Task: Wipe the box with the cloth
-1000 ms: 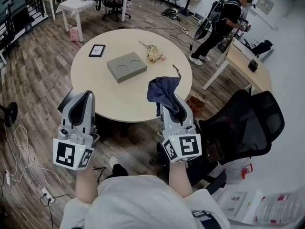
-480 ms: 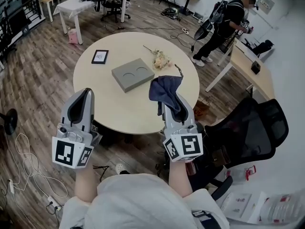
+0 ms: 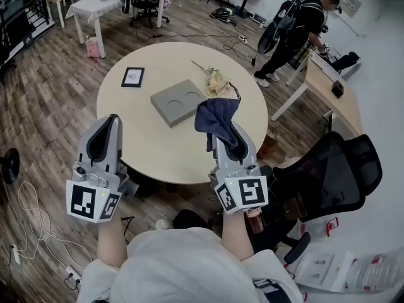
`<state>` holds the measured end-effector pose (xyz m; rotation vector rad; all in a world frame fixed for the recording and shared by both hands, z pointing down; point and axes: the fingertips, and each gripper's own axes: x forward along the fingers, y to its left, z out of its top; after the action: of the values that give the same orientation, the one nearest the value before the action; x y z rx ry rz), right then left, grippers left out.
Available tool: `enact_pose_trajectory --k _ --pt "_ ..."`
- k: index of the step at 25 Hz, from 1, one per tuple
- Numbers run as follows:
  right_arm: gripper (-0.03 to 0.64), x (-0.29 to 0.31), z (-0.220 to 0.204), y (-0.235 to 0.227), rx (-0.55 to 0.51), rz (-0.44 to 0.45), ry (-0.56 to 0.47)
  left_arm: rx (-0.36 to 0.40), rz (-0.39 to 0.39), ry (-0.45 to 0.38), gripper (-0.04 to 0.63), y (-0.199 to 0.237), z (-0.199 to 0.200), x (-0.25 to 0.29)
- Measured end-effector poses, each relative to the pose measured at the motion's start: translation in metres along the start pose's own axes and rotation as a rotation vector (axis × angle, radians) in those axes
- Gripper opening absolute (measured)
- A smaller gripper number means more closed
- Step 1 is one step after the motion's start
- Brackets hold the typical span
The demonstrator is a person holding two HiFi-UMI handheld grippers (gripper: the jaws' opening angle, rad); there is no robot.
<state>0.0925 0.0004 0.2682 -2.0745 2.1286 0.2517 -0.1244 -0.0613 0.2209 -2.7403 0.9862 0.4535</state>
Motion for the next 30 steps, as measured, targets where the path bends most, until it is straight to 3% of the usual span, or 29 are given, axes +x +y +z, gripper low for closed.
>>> enact_pose_trajectory --k 11,22,30 --pt "0.089 0.061 -0.020 -0.018 0.005 0.027 0.032 -0.026 0.030 0.025 0.003 0.037 -0.032 0.038" --pt "0.089 0.167 -0.011 -0.044 -0.044 0.135 0.043 0.017 0.114 0.007 0.003 0.079 -0.037 0.092" --pt "0.089 0.238 -0.047 -0.053 -0.005 0.246 0.128 0.046 0.181 0.032 0.003 0.098 -0.053 0.114"
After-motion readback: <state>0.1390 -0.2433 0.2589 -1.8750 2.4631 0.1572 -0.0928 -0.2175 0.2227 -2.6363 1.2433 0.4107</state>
